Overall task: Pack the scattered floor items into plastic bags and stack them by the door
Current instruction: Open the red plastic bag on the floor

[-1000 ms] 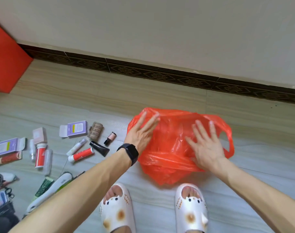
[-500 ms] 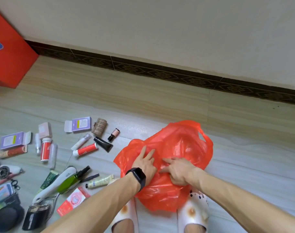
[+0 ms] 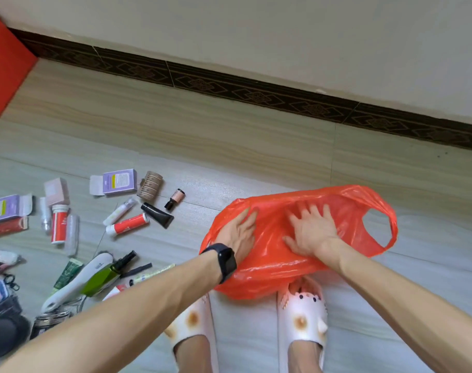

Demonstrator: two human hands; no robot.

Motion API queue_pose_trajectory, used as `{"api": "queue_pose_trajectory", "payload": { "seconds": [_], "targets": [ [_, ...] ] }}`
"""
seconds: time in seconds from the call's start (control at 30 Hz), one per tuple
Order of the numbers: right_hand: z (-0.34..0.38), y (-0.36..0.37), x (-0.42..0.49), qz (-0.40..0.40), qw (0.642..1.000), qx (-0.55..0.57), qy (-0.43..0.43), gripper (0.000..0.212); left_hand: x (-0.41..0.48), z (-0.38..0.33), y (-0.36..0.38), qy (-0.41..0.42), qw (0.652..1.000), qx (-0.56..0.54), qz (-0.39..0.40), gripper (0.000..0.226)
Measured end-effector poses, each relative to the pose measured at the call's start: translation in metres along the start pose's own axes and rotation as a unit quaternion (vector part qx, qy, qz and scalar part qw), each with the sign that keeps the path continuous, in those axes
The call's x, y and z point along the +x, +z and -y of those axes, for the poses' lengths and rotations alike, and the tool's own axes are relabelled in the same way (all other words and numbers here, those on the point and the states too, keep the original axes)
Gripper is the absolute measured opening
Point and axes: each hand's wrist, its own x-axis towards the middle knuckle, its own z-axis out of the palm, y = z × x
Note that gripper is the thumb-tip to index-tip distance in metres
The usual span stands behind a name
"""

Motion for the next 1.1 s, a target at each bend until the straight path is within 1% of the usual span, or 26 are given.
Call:
{"api": "queue_pose_trajectory", "payload": {
  "seconds": [0.07,0.1,0.17,0.2,0.23,0.27,0.3,0.33,0.37,0.4,0.43,0.47,0.5,0.53,0.57,0.6,0.63,0.7,0.77,0.87,0.93,1.1],
  "targets": [
    [0.007,-0.002,-0.013,-0.021,0.998,-0.007,-0.056,0.079,0.008,0.004,-0.008,0.015,0.998,0.061,-0.026,0.044],
    [0.009,0.0,-0.019,-0.017,0.997,-0.018,-0.075,0.083,0.011,0.003,-0.01,0.028,0.994,0.102,-0.024,0.045],
    [0.007,0.011,-0.03,0.016,0.995,-0.059,-0.078,0.1,0.016,-0.002,-0.006,0.034,0.985,0.168,-0.008,0.05],
    [0.002,0.02,-0.032,0.031,0.994,-0.074,-0.072,0.109,0.018,-0.001,-0.001,0.017,0.985,0.171,0.016,0.053],
    [-0.006,0.029,-0.034,0.043,0.995,-0.068,-0.064,0.118,0.019,0.003,0.003,-0.011,0.986,0.161,0.041,0.056],
    [-0.016,0.039,-0.036,0.052,0.997,-0.03,-0.057,0.123,0.019,0.009,0.008,-0.043,0.987,0.145,0.056,0.059],
    [-0.024,0.052,-0.036,0.055,0.996,0.05,-0.05,0.123,0.019,0.017,0.014,-0.075,0.986,0.131,0.066,0.062],
    [-0.031,0.06,-0.036,0.049,0.985,0.158,-0.047,0.119,0.018,0.027,0.02,-0.102,0.985,0.118,0.074,0.063],
    [-0.035,0.066,-0.036,0.039,0.968,0.243,-0.053,0.109,0.018,0.036,0.026,-0.121,0.983,0.11,0.077,0.062],
    [-0.038,0.071,-0.034,0.024,0.956,0.284,-0.063,0.102,0.017,0.045,0.029,-0.134,0.983,0.103,0.078,0.06],
    [-0.04,0.072,-0.033,0.025,0.957,0.28,-0.068,0.101,0.017,0.052,0.029,-0.14,0.982,0.098,0.078,0.059],
    [-0.039,0.07,-0.03,0.029,0.965,0.252,-0.073,0.104,0.016,0.057,0.027,-0.141,0.982,0.098,0.075,0.059],
    [-0.037,0.066,-0.028,0.008,0.979,0.187,-0.084,0.106,0.017,0.059,0.023,-0.139,0.983,0.097,0.065,0.059],
    [-0.035,0.059,-0.025,-0.024,0.988,0.119,-0.096,0.108,0.017,0.059,0.016,-0.138,0.985,0.089,0.047,0.058],
    [-0.032,0.046,-0.024,-0.047,0.991,0.076,-0.101,0.106,0.016,0.059,0.008,-0.14,0.988,0.068,0.019,0.057],
    [-0.029,0.034,-0.024,-0.056,0.991,0.062,-0.104,0.099,0.014,0.057,-0.001,-0.14,0.989,0.039,-0.011,0.056],
    [-0.024,0.023,-0.025,-0.054,0.99,0.075,-0.103,0.088,0.01,0.054,-0.01,-0.135,0.99,0.004,-0.04,0.054],
    [-0.012,0.002,-0.034,-0.051,0.984,0.137,-0.104,0.067,-0.002,0.05,-0.026,-0.116,0.987,-0.071,-0.083,0.048],
    [-0.001,-0.016,-0.051,-0.083,0.972,0.185,-0.118,0.056,-0.022,0.048,-0.041,-0.121,0.977,-0.134,-0.114,0.043],
    [0.006,-0.042,-0.084,-0.139,0.961,0.201,-0.133,0.053,-0.065,0.056,-0.061,-0.157,0.958,-0.176,-0.161,0.046],
    [0.007,-0.062,-0.11,-0.163,0.957,0.199,-0.133,0.054,-0.102,0.067,-0.067,-0.2,0.943,-0.202,-0.173,0.051],
    [0.018,-0.117,-0.16,-0.214,0.953,0.158,-0.146,0.057,-0.205,0.093,-0.058,-0.339,0.894,-0.259,-0.141,0.059]
  ]
}}
